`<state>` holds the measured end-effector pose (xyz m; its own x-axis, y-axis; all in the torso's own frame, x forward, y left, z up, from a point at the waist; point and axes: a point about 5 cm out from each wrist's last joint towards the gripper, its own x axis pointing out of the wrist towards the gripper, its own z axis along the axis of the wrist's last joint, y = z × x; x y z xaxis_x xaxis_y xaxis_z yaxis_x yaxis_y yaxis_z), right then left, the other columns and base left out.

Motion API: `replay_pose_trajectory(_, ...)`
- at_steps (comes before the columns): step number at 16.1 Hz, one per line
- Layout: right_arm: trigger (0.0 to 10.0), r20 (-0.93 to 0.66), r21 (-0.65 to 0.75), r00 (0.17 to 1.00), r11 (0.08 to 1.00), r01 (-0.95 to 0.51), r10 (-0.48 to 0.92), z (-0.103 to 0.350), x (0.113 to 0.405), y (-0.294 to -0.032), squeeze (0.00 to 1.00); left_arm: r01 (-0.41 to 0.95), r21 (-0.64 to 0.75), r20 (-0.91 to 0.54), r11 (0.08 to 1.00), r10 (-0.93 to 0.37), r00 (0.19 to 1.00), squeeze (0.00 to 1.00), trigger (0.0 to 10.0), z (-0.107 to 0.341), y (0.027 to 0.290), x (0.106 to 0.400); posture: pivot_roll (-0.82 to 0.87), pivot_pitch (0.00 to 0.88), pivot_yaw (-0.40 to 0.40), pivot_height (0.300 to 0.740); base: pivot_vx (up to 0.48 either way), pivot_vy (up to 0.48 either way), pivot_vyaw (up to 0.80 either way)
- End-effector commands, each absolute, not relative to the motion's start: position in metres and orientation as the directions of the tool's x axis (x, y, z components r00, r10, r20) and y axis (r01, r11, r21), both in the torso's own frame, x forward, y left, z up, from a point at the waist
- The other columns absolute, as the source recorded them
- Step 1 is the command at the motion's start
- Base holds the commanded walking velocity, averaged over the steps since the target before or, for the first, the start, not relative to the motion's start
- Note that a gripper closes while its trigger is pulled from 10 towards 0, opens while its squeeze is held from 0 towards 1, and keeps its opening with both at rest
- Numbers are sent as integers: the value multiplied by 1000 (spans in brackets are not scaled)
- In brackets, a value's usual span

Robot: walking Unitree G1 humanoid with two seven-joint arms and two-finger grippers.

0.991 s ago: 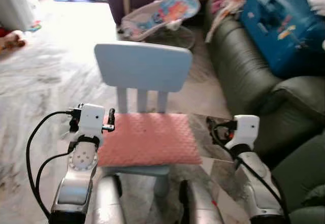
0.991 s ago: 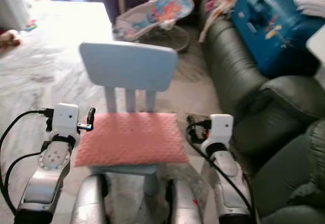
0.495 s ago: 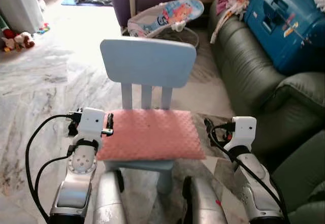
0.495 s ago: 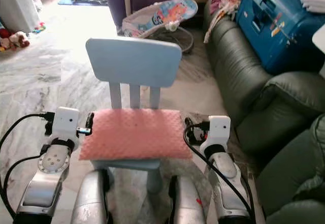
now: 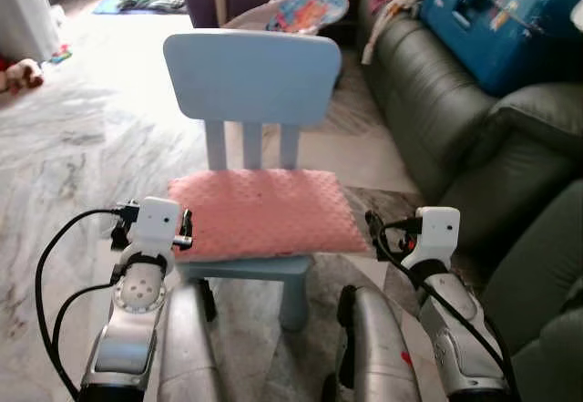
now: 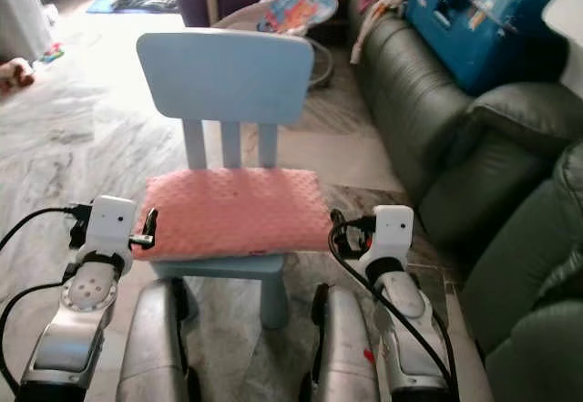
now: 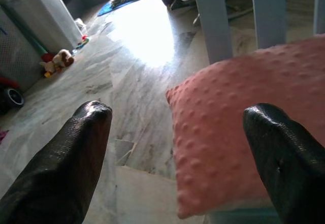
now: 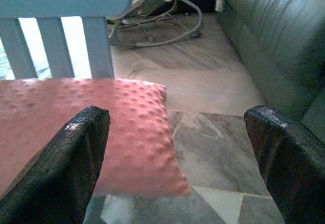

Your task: Move the pillow to the sofa

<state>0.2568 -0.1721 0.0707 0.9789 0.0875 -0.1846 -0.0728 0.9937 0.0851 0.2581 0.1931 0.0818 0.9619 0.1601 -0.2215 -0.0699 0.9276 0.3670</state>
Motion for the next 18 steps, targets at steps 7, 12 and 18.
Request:
replay_pose_trajectory(7, 10000, -160, 118, 982, 990, -79, 97, 77, 266, -169, 0, -141, 375, -202, 916, 229, 952, 0, 10000, 90, 209, 270, 14, 0, -43, 442, 0, 0, 0)
replay_pose_trajectory(12, 10000, -225, 153, 963, 981, -116, 149, 81, 281, -172, 0, -204, 386, -259, 900, 318, 912, 0, 10000, 87, 232, 273, 44, 0, -81, 442, 0, 0, 0)
replay_pose_trajectory(18, 10000, -262, 52, 913, 949, -311, 314, 91, 323, -175, 1000, -297, 312, -207, 903, 369, 906, 1000, 10000, 110, 245, 297, 38, 84, -115, 442, 0, 0, 0)
